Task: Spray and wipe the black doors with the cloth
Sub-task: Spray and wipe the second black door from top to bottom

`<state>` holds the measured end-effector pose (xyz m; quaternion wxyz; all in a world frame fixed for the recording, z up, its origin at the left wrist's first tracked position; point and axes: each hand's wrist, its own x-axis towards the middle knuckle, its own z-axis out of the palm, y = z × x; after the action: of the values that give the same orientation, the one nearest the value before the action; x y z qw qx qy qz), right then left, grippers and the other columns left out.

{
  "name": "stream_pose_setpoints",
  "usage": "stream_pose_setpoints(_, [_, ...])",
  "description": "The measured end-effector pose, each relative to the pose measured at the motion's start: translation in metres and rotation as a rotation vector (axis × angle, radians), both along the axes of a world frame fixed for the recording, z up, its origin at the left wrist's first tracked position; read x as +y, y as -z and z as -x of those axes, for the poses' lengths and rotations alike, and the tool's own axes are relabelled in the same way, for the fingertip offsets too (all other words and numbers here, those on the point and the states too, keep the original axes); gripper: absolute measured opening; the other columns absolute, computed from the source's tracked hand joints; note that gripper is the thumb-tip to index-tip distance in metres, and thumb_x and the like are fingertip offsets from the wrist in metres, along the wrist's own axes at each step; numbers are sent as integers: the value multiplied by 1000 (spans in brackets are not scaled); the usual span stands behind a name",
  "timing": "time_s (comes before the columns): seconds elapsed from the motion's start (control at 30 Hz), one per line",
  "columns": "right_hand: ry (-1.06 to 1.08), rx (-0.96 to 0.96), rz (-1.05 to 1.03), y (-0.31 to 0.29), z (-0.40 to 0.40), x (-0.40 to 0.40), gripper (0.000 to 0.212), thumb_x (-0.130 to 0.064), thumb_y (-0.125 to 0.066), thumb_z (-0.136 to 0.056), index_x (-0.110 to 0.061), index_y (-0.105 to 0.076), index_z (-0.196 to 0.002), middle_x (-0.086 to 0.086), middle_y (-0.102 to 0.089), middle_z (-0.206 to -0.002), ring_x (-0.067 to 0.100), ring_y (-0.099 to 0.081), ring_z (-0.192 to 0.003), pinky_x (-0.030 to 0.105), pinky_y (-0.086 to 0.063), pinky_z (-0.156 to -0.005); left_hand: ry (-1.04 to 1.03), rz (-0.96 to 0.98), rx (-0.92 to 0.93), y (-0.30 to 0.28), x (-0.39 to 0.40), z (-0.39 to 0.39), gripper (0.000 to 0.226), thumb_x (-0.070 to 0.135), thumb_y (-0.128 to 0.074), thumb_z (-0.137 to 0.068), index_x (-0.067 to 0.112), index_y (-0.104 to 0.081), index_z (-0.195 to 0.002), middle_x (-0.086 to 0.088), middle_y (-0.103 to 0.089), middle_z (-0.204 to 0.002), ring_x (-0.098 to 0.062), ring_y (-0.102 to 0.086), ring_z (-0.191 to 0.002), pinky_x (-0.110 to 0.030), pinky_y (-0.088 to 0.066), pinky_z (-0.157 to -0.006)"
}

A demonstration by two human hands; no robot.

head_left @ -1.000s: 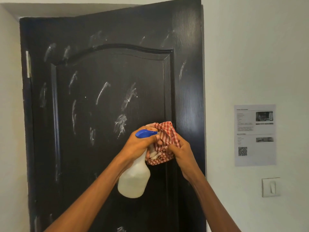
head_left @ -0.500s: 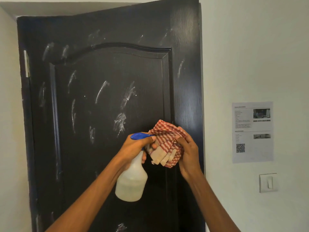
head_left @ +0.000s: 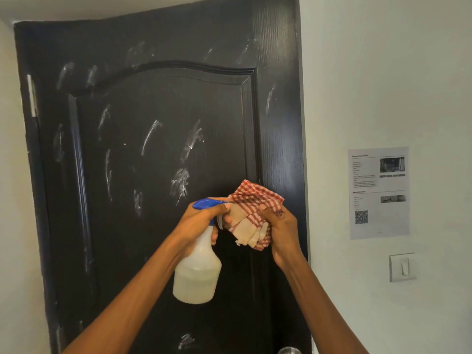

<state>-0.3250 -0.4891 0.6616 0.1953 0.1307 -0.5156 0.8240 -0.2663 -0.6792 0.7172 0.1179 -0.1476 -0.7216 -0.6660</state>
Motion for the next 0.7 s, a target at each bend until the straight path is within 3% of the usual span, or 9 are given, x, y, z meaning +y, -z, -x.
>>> stream_pose_setpoints(0.1, [156, -18, 84, -17, -1, 6, 14, -24, -72, -94, -24, -70, -108, 0, -76, -108, 20, -73, -97, 40, -62, -84, 2, -90, 16, -7, -4, -5, 29, 29, -73, -88, 16, -70, -114, -15, -71, -89, -18, -51, -47, -30, -46, -47])
stream_pose_setpoints(0.2, [330, 34, 183, -36, -3, 15, 20, -29, -71, -95, -21, -71, -113, -1, -75, -107, 21, -73, -98, 34, -61, -78, -18, -71, 26, -20, -1, -11, 31, 33, -73, -88, 7, -72, -106, -15, -74, -94, -17, -51, -46, -29, -46, -47])
stream_pose_setpoints(0.37, [639, 254, 205, -82, -16, 23, 35, -32, -68, -97, -24, -64, -131, -8, -68, -126, 8, -65, -112, 32, -54, -102, 2, -44, 103, -52, 14, -18, 29, 32, -69, -91, 7, -71, -106, -14, -76, -91, -18, -53, -46, -28, -48, -46])
stream_pose_setpoints(0.43, [845, 482, 11, -103, -16, 20, 43, -39, -61, -99, -28, -57, -141, -7, -62, -140, 8, -57, -128, 30, -44, -111, 2, -55, 149, -66, 20, -18, 27, 30, -69, -92, 7, -71, -105, -13, -75, -88, -19, -52, -45, -27, -47, -45])
stream_pose_setpoints(0.53, [1257, 727, -588, -127, 25, 21, 53, -33, -48, -103, -17, -43, -154, 10, -39, -161, 30, -29, -152, 47, -26, -124, -8, -66, 211, -82, 28, -20, 24, 29, -68, -93, 8, -71, -104, -14, -75, -86, -21, -51, -45, -28, -47, -46])
stream_pose_setpoints(0.63, [1266, 595, -1051, -126, 78, 24, 68, -31, -60, -100, -20, -30, -160, 14, -20, -168, 40, -15, -154, 63, -19, -122, -24, -47, 240, -88, 29, -19, 24, 29, -68, -93, 9, -70, -107, -15, -75, -87, -21, -52, -45, -29, -47, -46])
stream_pose_setpoints(0.7, [1262, 522, -1223, -116, 96, 28, 63, -48, -42, -104, -23, -30, -160, 12, -16, -168, 41, -17, -154, 63, -17, -122, -25, -45, 229, -88, 26, -18, 25, 29, -68, -93, 9, -70, -108, -16, -75, -89, -20, -53, -46, -30, -47, -46])
